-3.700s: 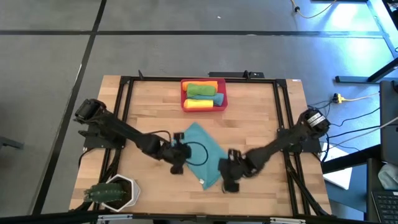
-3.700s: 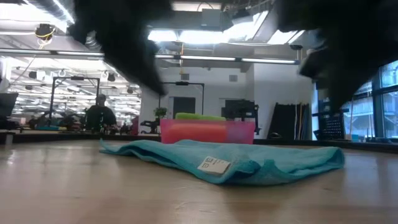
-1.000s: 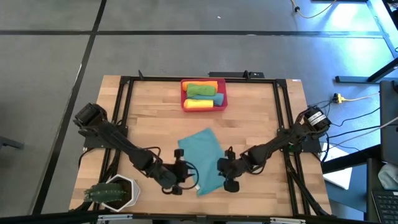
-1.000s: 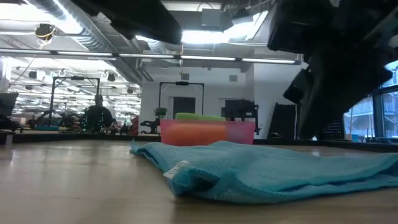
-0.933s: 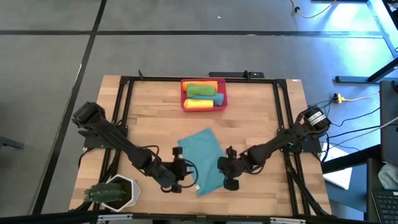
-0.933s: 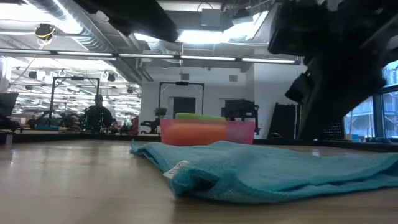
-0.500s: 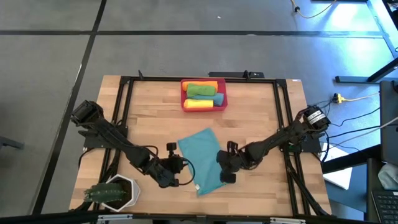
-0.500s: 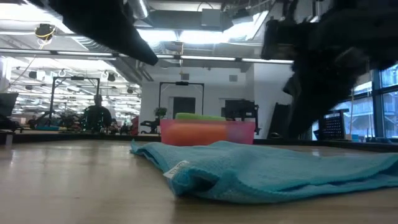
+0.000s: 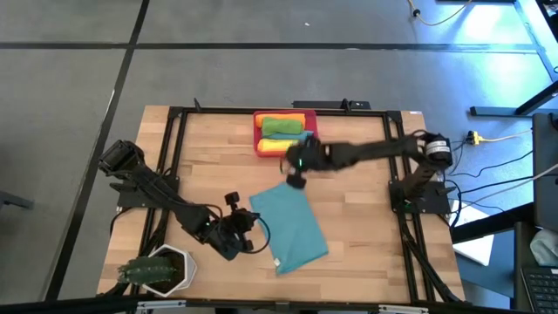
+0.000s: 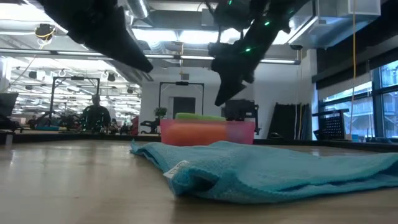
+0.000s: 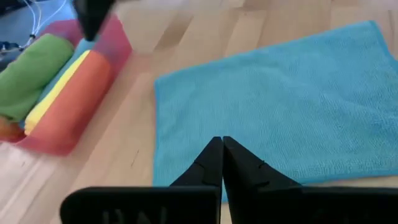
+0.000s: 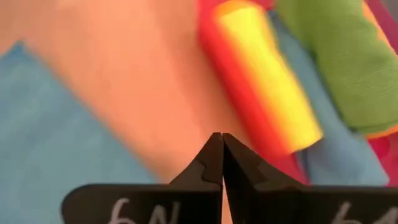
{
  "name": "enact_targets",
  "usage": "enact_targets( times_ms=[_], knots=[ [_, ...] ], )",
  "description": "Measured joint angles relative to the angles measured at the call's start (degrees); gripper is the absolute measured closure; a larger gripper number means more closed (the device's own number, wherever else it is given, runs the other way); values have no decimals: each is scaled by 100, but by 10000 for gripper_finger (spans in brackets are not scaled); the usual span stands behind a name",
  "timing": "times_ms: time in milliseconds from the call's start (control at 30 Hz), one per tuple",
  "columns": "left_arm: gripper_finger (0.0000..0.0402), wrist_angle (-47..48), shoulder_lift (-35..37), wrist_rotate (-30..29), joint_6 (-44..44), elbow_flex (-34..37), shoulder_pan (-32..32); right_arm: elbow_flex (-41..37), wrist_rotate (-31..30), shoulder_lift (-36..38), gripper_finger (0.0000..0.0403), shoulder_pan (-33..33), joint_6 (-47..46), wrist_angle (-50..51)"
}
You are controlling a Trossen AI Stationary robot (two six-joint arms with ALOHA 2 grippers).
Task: Roll microfiber towels into tight, uniform cylinder then place into a basket
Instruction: Roll the blue microfiber cloth
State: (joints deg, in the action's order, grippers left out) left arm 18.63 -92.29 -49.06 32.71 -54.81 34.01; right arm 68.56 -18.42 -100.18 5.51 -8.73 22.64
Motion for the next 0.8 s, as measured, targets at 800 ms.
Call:
enact_targets(
  times_ms=[800],
  knots=[
    [401, -3159, -1263, 2089, -614, 3, -364, 120, 1417, -516, 397, -633, 466, 463]
  ],
)
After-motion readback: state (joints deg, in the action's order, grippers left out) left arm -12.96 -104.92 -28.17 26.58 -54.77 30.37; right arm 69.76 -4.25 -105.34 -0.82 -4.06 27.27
